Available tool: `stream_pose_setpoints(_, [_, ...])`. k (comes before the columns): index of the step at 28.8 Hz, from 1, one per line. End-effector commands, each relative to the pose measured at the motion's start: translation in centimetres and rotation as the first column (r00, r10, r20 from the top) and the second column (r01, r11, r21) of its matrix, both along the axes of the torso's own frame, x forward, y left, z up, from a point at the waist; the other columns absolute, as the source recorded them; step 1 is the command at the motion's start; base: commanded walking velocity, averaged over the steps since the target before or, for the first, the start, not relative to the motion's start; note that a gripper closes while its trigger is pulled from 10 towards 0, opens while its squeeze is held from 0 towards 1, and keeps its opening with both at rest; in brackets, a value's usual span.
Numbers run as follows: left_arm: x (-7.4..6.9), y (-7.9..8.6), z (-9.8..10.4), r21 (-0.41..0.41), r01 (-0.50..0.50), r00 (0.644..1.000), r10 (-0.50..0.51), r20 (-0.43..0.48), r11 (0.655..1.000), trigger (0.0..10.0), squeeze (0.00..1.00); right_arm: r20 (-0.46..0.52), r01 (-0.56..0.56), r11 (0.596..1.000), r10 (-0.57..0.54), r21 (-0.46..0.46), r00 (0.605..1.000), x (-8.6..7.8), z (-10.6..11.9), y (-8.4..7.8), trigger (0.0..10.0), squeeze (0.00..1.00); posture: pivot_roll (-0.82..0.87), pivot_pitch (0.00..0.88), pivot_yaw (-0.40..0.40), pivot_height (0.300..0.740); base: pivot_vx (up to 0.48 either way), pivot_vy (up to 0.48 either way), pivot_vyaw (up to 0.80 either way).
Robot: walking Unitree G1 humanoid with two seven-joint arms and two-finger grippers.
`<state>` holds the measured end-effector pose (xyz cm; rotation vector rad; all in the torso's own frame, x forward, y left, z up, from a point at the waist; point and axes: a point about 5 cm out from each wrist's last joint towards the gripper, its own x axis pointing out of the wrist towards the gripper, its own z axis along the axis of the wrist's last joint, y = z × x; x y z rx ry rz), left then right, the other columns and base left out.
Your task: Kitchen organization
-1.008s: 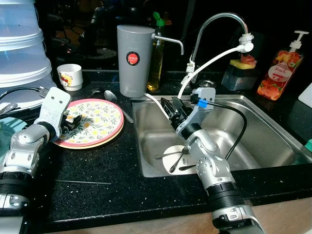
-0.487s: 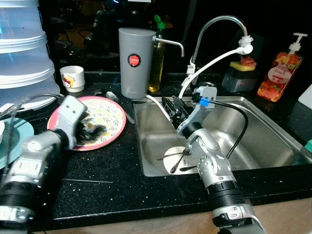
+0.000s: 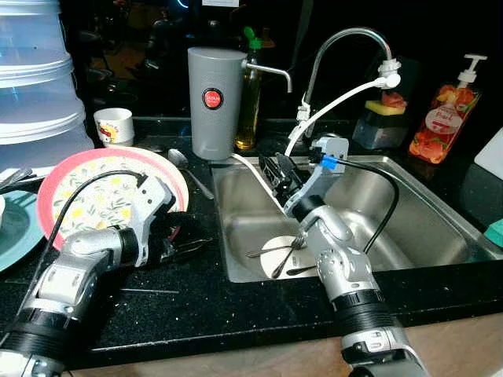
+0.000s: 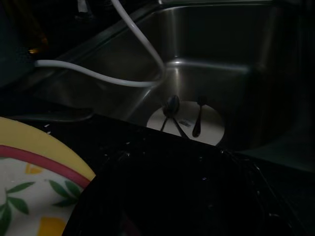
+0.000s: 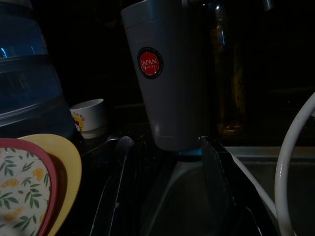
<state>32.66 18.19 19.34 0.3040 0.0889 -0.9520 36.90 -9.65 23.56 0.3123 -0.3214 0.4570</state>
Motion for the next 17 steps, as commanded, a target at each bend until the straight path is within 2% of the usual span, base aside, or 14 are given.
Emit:
stream_pose_setpoints(1, [0.2, 0.3, -1.3, 0.028, -0.047, 0.999, 0.048, -0.025, 0.998, 10.0, 0.00, 0.004, -0.007, 1.000, 0.007, 0.005, 1.000, 0.1, 0.4, 0.1, 10.0, 0.00, 0.07, 0.027, -0.071, 0.740, 0.000, 0.000, 0.00])
stream_pose_setpoints(2, [1.1, 0.3, 0.3, -0.007, -0.103, 0.991, 0.103, 0.085, 0.995, 10.0, 0.00, 0.007, -0.007, 1.000, 0.007, 0.007, 1.000, 0.1, 0.6, 0.1, 10.0, 0.00, 0.07, 0.026, -0.072, 0.740, 0.000, 0.000, 0.00])
stream_pose_setpoints(3, [2.1, 0.4, 3.2, -0.091, -0.185, 0.948, 0.202, 0.244, 0.978, 10.0, 0.00, 0.013, -0.006, 1.000, 0.006, 0.013, 1.000, 0.2, 0.8, 0.0, 10.0, 0.00, 0.07, 0.026, -0.072, 0.740, 0.000, 0.000, 0.00])
stream_pose_setpoints(4, [2.1, 0.4, 3.2, -0.091, -0.185, 0.948, 0.202, 0.244, 0.978, 10.0, 0.00, 0.013, -0.006, 1.000, 0.006, 0.013, 1.000, 0.2, 0.8, 0.0, 10.0, 0.00, 0.07, 0.026, -0.072, 0.740, 0.000, 0.000, 0.00])
stream_pose_setpoints(6, [2.4, 0.5, 4.5, -0.134, -0.212, 0.921, 0.244, 0.302, 0.968, 10.0, 0.00, 0.017, -0.006, 1.000, 0.006, 0.015, 1.000, 0.2, 1.0, 0.0, 10.0, 0.00, 0.07, 0.026, -0.072, 0.740, 0.000, 0.000, 0.00])
stream_pose_setpoints(9, [2.5, 0.6, 7.6, -0.220, -0.235, 0.868, 0.306, 0.390, 0.947, 10.0, 0.00, 0.025, -0.004, 1.000, 0.003, 0.018, 1.000, 0.2, 1.3, -0.1, 10.0, 0.00, 0.06, 0.025, -0.070, 0.740, 0.000, 0.000, 0.00])
stream_pose_setpoints(10, [2.5, 0.6, 7.6, -0.220, -0.235, 0.868, 0.306, 0.390, 0.947, 10.0, 0.00, 0.025, -0.004, 1.000, 0.003, 0.018, 1.000, 0.2, 1.3, -0.1, 10.0, 0.00, 0.06, 0.025, -0.070, 0.740, 0.000, 0.000, 0.00])
stream_pose_setpoints(12, [2.4, 0.7, 9.1, -0.256, -0.239, 0.838, 0.332, 0.433, 0.937, 10.0, 0.00, 0.028, -0.004, 1.000, 0.003, 0.020, 1.000, 0.2, 1.4, -0.1, 10.0, 0.00, 0.06, 0.025, -0.070, 0.740, 0.000, 0.000, 0.00])
stream_pose_setpoints(13, [2.4, 0.7, 9.1, -0.256, -0.239, 0.838, 0.332, 0.433, 0.937, 10.0, 0.00, 0.028, -0.004, 1.000, 0.003, 0.020, 1.000, 0.2, 1.4, -0.1, 10.0, 0.00, 0.06, 0.025, -0.070, 0.740, 0.000, 0.000, 0.00])
stream_pose_setpoints(14, [2.5, 0.9, 9.5, -0.241, -0.281, 0.816, 0.363, 0.450, 0.929, 10.0, 0.00, 0.029, -0.004, 1.000, 0.004, 0.021, 1.000, 0.2, 1.4, -0.1, 10.0, 0.00, 0.06, 0.025, -0.070, 0.740, 0.000, 0.000, 0.00])
stream_pose_setpoints(15, [2.9, 1.6, 9.7, -0.194, -0.369, 0.786, 0.416, 0.458, 0.909, 10.0, 0.00, 0.030, -0.005, 1.000, 0.005, 0.021, 1.000, 0.2, 1.4, -0.1, 10.0, 0.00, 0.07, 0.023, -0.071, 0.740, 0.000, 0.000, 0.00])
stream_pose_setpoints(16, [2.9, 1.6, 9.7, -0.194, -0.369, 0.786, 0.416, 0.458, 0.909, 10.0, 0.00, 0.030, -0.005, 1.000, 0.005, 0.021, 1.000, 0.2, 1.4, -0.1, 10.0, 0.00, 0.07, 0.023, -0.071, 0.740, 0.000, 0.000, 0.00])
stream_pose_setpoints(17, [3.7, 3.5, 9.5, -0.129, -0.546, 0.709, 0.538, 0.457, 0.828, 10.0, 0.00, 0.031, -0.007, 1.000, 0.007, 0.021, 1.000, 0.2, 1.4, -0.1, 10.0, 0.00, 0.07, 0.020, -0.071, 0.740, 0.000, 0.000, 0.00])
